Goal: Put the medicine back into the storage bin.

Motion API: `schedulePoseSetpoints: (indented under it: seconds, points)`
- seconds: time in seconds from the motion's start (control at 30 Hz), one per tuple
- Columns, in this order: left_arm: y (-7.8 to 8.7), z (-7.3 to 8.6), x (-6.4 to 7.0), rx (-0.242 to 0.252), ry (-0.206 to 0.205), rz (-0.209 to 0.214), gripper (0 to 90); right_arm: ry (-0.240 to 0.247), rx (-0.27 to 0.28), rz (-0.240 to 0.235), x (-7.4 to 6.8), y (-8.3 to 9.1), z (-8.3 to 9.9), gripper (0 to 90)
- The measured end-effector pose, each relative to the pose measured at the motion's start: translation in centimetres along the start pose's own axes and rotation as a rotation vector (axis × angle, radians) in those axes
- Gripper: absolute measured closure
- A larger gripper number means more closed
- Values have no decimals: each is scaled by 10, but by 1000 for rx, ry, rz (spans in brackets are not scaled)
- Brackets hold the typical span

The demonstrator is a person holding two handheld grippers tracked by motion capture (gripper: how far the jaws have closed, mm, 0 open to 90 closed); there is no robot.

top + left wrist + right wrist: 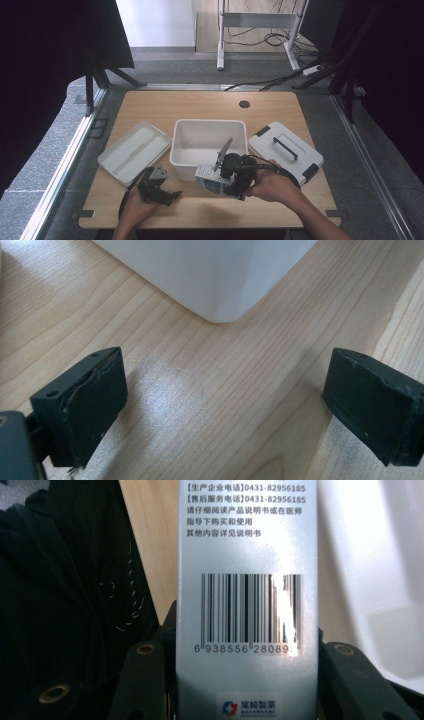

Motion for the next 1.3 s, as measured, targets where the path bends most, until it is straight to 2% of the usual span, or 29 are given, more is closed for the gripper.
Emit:
schedulePoseSetpoints:
  seconds: [0.17, 0.33, 0.57, 0.73, 0.9, 1.1, 1.3]
  points:
    - [0, 0, 0, 3, 2, -1, 39, -10, 27, 21, 10, 21, -10, 562]
    - [0, 0, 0, 3, 5, -1, 40, -47, 64, 62, 26, 38, -20, 563]
    - [0, 0, 0, 3, 5, -1, 40, -96, 88, 125, 51, 44, -31, 564]
    - [0, 0, 0, 1, 4, -1, 41, -132, 93, 162, 71, 33, -36, 564]
    - [0, 0, 0, 3, 6, -2, 41, -155, 81, 180, 87, 12, -36, 564]
    - [0, 0, 0, 3, 6, -2, 41, -179, 81, 175, 100, -15, -33, 563]
    - [0, 0, 0, 2, 4, -2, 42, -205, 70, 146, 108, -42, -28, 562]
Point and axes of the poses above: each handheld gripper's, and its own axes: y roughly backward along the jaws, z roughly out of its underside, x roughly to its right, the point moved 1 cm from there along -y, roughly forward along the jaws, and after that the axes turned 2 degrees about -z, right-handed, at the moved point
